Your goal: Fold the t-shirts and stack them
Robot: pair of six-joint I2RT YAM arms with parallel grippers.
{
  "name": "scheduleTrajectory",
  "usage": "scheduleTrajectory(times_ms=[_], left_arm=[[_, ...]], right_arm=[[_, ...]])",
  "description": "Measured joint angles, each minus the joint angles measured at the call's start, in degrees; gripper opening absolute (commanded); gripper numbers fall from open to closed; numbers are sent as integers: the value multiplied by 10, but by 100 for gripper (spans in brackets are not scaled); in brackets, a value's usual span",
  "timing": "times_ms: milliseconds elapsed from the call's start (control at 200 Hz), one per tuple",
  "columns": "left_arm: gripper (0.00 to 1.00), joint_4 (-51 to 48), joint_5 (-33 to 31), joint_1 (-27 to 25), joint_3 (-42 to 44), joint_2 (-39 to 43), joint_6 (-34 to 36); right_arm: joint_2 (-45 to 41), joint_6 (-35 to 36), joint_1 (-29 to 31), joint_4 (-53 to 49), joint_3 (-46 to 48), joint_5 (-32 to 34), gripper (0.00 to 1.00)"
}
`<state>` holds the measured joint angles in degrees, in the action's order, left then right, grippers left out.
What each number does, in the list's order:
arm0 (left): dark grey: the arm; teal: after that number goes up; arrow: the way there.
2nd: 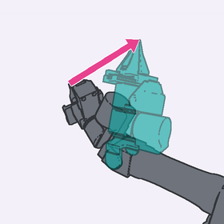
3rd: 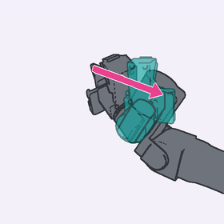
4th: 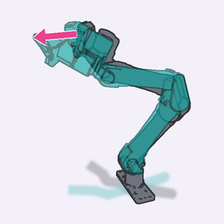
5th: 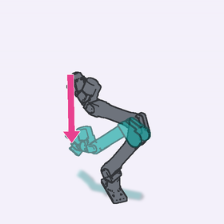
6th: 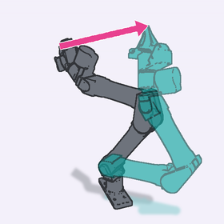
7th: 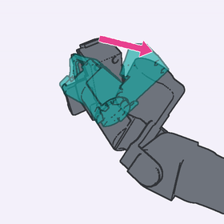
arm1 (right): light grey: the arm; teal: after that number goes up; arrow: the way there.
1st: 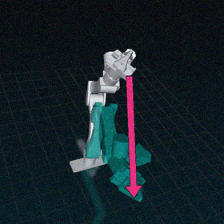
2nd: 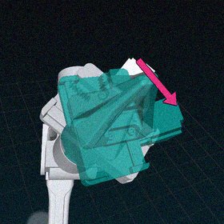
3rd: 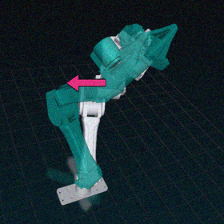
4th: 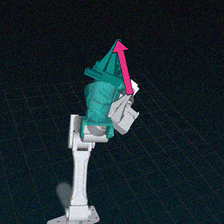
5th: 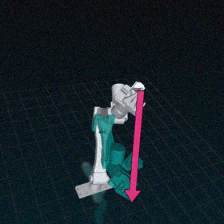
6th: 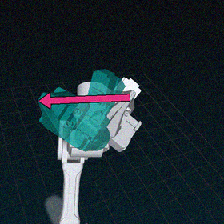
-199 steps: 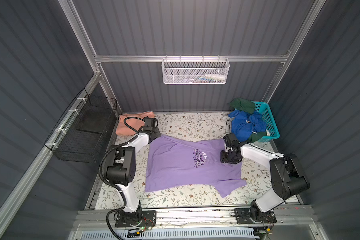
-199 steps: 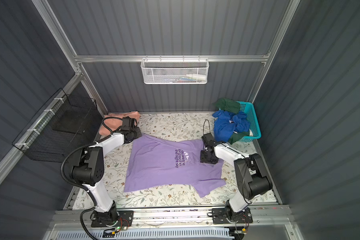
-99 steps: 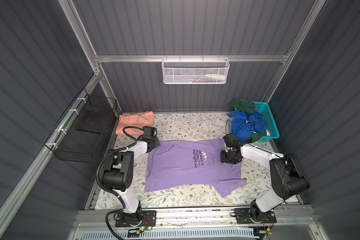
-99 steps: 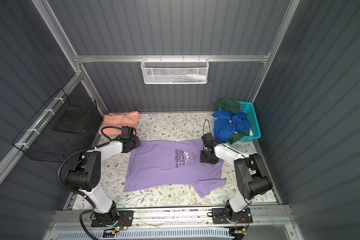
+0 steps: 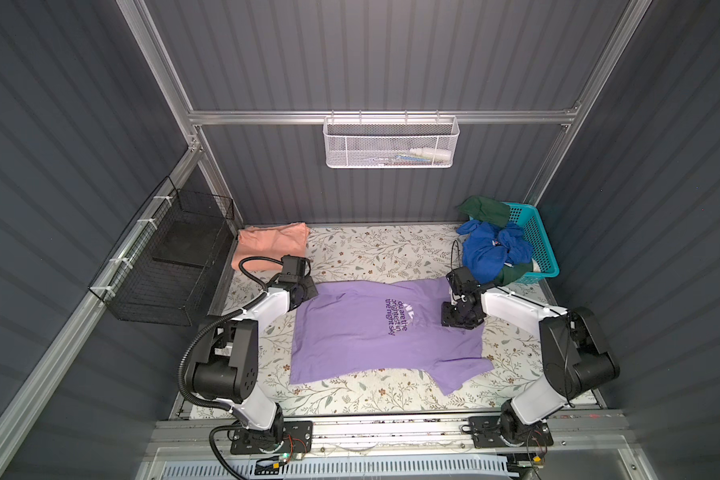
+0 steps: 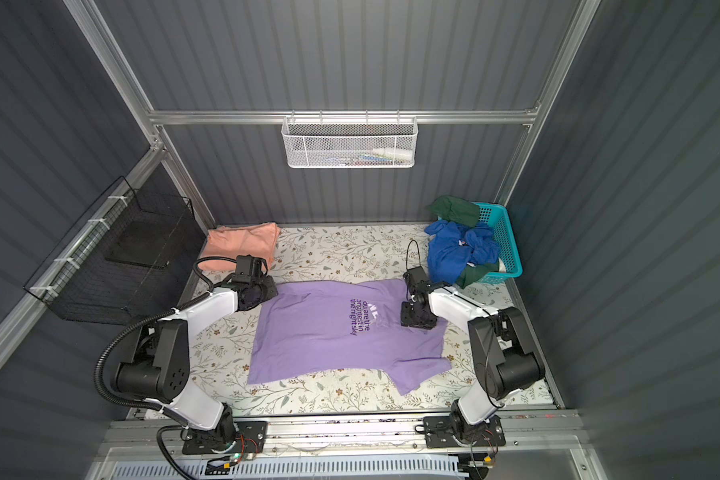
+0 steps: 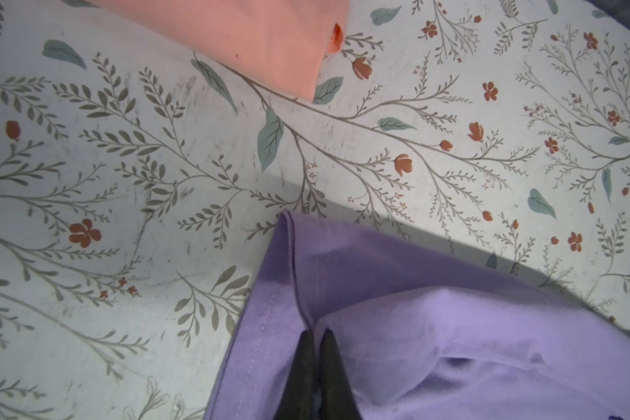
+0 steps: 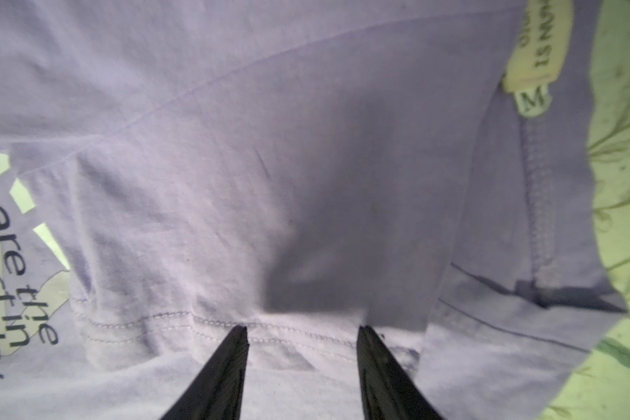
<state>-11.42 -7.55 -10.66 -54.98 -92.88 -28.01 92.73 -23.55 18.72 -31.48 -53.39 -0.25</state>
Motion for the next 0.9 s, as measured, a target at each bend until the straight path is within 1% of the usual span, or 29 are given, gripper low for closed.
scheduleTrajectory(times_ms=[165, 260, 495, 590, 695, 900], left_arm=[[0, -17, 0, 3, 5, 0, 6], [0, -26, 4, 14, 5, 0, 8], [0, -56, 33, 24, -2, 2, 9], [0, -66, 47, 24, -11, 2, 9], [0, -70, 57, 24, -11, 2, 9], [0, -79, 56, 24, -10, 2, 9]], right_arm=[[0, 0, 0, -1, 0, 0, 51], [0, 0, 0, -1, 0, 0, 51], [0, 0, 0, -3, -1, 2, 52], [0, -3, 0, -3, -1, 2, 56], [0, -4, 0, -3, -1, 1, 57], [0, -4, 0, -3, -1, 0, 59]])
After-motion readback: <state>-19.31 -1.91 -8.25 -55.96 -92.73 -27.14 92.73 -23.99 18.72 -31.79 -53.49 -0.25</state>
